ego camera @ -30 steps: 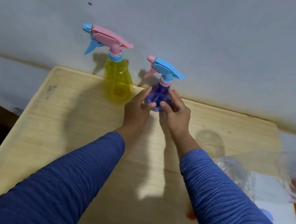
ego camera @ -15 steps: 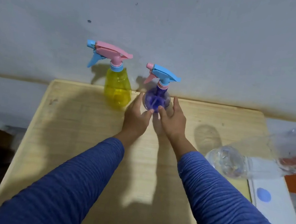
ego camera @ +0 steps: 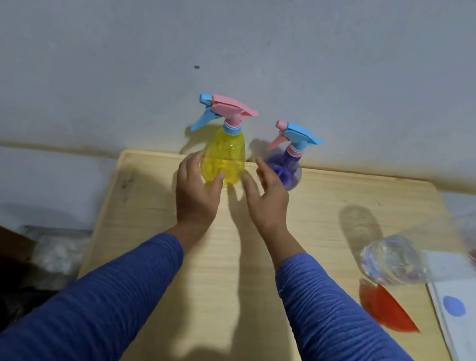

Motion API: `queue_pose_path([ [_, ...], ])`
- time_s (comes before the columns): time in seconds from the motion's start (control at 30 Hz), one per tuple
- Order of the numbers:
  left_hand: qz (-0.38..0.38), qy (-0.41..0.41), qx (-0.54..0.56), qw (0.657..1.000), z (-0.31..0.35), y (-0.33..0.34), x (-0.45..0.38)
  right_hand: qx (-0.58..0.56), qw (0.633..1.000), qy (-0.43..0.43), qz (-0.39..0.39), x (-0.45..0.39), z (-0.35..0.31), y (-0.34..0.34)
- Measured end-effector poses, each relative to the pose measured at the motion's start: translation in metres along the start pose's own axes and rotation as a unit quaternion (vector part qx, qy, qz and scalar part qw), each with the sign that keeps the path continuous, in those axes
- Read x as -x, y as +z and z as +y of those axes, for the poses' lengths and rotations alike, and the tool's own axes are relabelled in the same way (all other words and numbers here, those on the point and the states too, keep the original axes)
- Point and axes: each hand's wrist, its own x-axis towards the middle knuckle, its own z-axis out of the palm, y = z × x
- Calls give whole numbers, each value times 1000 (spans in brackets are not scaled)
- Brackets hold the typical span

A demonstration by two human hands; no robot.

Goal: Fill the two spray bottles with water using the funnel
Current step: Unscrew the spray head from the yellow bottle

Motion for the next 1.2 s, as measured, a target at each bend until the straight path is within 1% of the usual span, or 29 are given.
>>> queue_pose_path([
  [0.1, -80, -23, -11, 996, -9, -3, -22, -3, 1000, -23, -19, -13, -11, 13],
  [0.17, -130, -36, -7, 991, -10, -3, -32, -3, 999, -23, -23, -21, -15, 19],
  [0.23, -153, -58, 20, 986, -10, -2, -36, -12, 999, -24, -25, -26, -16, 24],
  [0.3, -144, -75, 38, 986, -9, -1, -35, -30, 999, -26, -22, -25, -16, 27],
  [0.4, -124, -81, 62, 987, -10, -1, -27, -45, 999, -23, -13, -20, -16, 26],
  [0.57, -97, -84, 112, 985, 10, -10, 6, -80, 997, -5, -10, 8, -18, 6],
  [0.77, -123, -74, 108, 984, 37, -4, 67, -84, 996, -4, 6, 59, -3, -49],
  [1.0, -128, -97, 133, 978, 81, 31, 147, -75, 997, -6, 10, 104, 37, -122],
  [1.2, -135, -112, 132, 976, 90, 52, 193, -83, 997, 4, -6, 126, 68, -155],
])
